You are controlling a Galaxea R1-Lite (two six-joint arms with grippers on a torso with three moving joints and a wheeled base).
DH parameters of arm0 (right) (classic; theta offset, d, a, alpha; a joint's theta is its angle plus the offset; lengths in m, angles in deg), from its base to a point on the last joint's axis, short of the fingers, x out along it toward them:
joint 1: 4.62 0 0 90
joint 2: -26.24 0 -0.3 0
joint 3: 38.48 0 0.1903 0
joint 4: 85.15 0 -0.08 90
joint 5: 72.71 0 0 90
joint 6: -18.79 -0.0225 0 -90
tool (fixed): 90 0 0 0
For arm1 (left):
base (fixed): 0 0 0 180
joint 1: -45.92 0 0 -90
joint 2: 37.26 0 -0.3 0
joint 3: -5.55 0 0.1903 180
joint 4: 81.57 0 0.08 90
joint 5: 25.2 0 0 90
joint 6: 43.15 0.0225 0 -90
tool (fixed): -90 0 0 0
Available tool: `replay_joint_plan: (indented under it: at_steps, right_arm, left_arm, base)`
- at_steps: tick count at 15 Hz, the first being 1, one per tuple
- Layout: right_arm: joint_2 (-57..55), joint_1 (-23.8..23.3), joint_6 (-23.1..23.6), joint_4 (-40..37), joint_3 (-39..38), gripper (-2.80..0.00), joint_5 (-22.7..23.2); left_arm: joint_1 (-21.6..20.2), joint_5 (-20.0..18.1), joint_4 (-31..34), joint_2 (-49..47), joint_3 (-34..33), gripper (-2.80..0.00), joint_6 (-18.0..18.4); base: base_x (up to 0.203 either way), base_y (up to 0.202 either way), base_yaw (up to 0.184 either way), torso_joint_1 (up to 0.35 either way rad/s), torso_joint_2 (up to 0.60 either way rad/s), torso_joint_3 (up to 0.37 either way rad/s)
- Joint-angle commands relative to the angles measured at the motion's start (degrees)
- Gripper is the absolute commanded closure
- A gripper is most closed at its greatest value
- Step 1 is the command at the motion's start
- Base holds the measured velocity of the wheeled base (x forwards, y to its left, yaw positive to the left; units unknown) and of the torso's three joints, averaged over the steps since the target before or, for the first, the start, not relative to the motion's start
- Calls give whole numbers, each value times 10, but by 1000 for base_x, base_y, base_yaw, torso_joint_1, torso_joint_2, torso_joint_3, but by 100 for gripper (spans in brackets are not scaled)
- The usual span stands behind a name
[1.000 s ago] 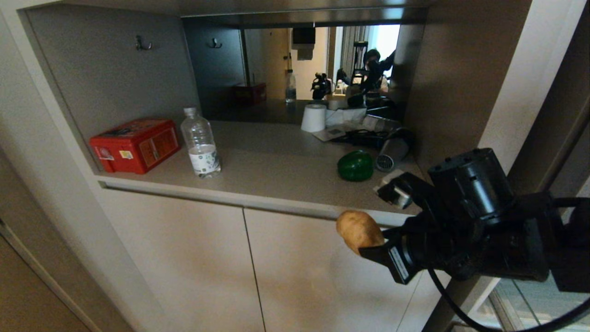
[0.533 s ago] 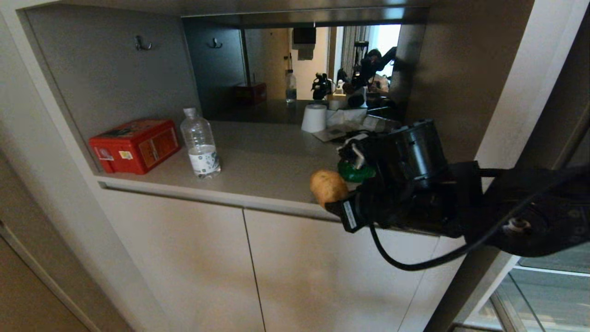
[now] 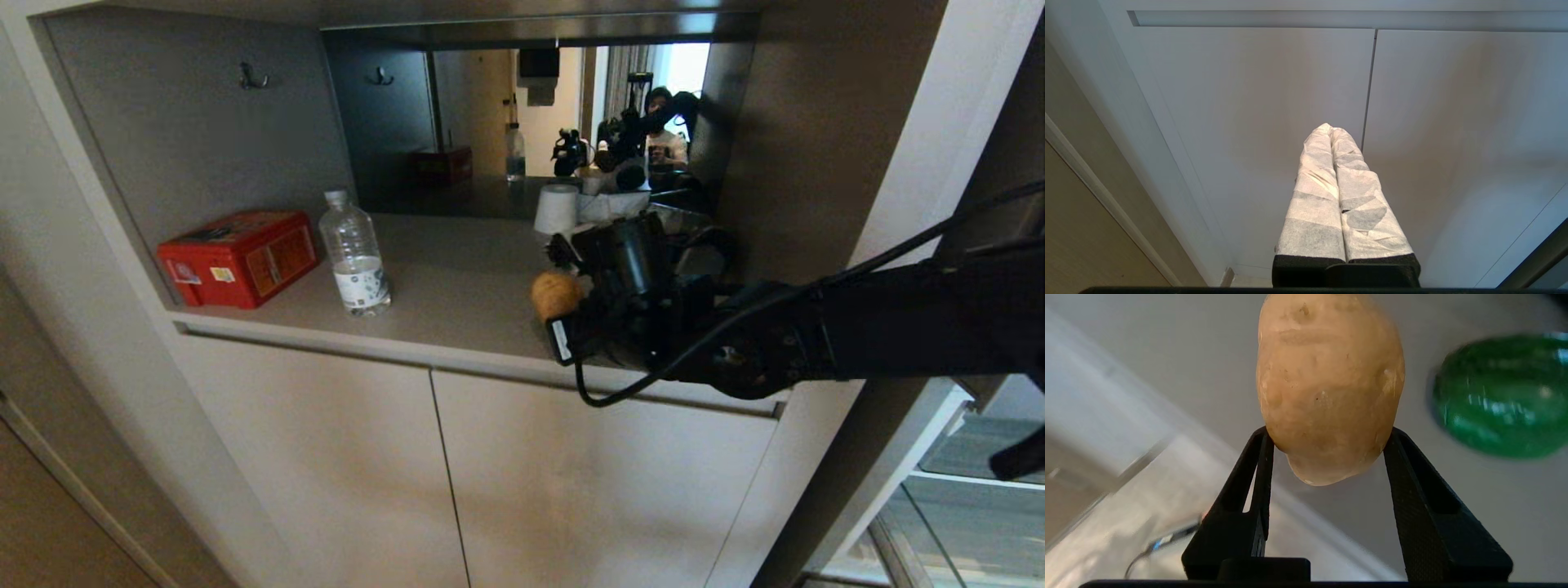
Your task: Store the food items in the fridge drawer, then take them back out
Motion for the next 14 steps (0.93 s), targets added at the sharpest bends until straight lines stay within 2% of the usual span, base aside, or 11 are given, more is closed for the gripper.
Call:
replay_joint_plan:
  at_steps: [1,3,7,11,14]
  right_arm:
    - [-47,0,1,4,35,0,-12]
    - [-70,0,4,27,63,0,-44]
    - [-106,-4,32,55,101,0,-76]
    - [-135,-4,74,88,138,0,-117]
    - [-148,-7,84,90,140,0,-120]
  left_arm:
    - [0,0,0,-1,-6,0,0]
    - [0,0,0,-1,-6,0,0]
    - [0,0,0,-1,-6,0,0]
    - [0,0,0,-1,-6,0,0]
    - [0,0,0,-1,-6,0,0]
  base:
    - [0,0,0,0,0,0]
    - [0,0,0,0,0,0]
    - [0,0,0,0,0,0]
    - [0,0,0,0,0,0]
    - [0,0,0,0,0,0]
